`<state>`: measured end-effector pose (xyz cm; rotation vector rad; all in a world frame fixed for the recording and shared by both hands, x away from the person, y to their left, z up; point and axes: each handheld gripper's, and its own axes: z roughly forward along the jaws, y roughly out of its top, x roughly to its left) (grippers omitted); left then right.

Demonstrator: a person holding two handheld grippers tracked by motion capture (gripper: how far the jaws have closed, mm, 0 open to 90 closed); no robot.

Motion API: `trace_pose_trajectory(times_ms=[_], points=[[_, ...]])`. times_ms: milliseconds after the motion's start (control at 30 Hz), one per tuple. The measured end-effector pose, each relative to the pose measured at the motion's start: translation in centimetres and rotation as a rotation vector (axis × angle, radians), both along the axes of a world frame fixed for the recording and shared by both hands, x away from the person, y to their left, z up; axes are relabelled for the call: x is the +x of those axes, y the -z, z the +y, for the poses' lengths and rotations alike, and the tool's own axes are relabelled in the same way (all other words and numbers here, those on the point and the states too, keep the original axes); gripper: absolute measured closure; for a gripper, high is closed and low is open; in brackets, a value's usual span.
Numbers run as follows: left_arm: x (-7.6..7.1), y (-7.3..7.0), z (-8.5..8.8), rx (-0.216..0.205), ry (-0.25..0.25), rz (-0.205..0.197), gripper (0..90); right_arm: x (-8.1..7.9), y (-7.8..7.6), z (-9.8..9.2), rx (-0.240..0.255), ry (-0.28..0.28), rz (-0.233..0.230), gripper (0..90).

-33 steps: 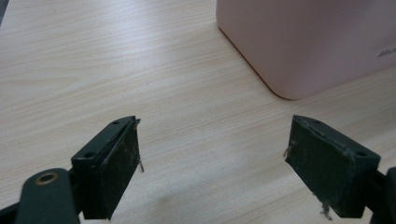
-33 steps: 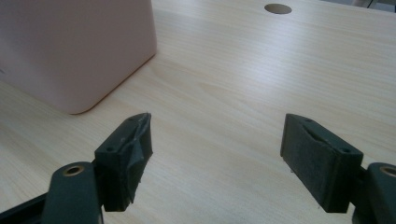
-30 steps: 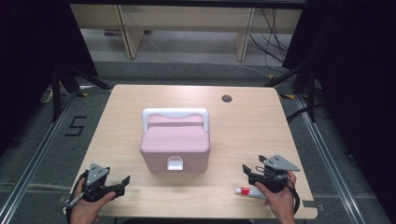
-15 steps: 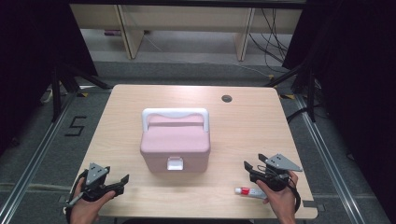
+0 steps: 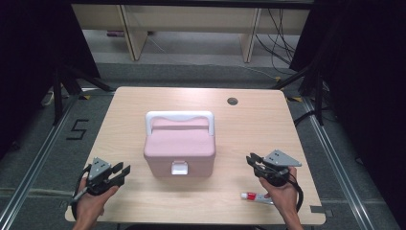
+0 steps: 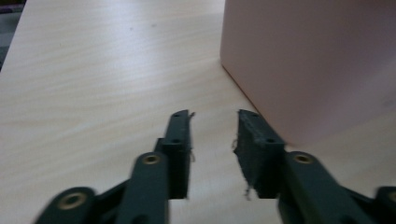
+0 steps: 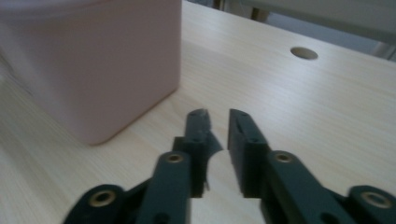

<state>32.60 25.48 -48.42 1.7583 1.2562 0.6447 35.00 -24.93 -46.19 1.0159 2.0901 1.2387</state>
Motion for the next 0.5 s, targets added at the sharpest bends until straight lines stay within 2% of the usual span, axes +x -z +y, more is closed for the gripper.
trace_pose_trajectory(times_ms=[67,100,133,200,267,300,333,433,500], points=[[1.8,-0.1,-0.3,-0.004,0.010,-0.008,80.9,0.9,-0.3,0.6,0.020,-0.022,-0.006,85.8],[2.3,0.0,-0.4,-0.022,0.012,-0.003,83.3,1.2,-0.5,0.9,0.035,-0.034,0.005,86.7],[2.3,0.0,-0.4,-0.022,0.012,-0.003,85.8,1.2,-0.5,0.9,0.035,-0.034,0.005,86.7],[3.7,0.1,-0.9,-0.057,0.018,0.010,88.9,2.3,-0.5,1.6,0.044,-0.053,-0.001,88.8],[4.1,0.0,-1.2,-0.051,0.019,0.005,89.7,2.4,-0.4,1.9,0.060,-0.035,0.016,89.0],[4.4,0.0,-1.4,-0.046,0.018,-0.001,89.7,3.0,-0.3,2.0,0.050,-0.054,0.003,89.2],[5.0,-0.1,-1.6,-0.055,0.019,-0.007,89.8,3.7,-0.1,2.4,0.066,-0.060,0.008,89.8],[5.5,-0.2,-1.9,-0.049,0.017,-0.015,89.9,4.3,-0.1,2.7,0.070,-0.057,0.008,89.7],[6.1,-0.4,-2.1,-0.047,0.016,-0.020,89.9,4.8,0.1,3.3,0.092,-0.058,0.027,89.9]])
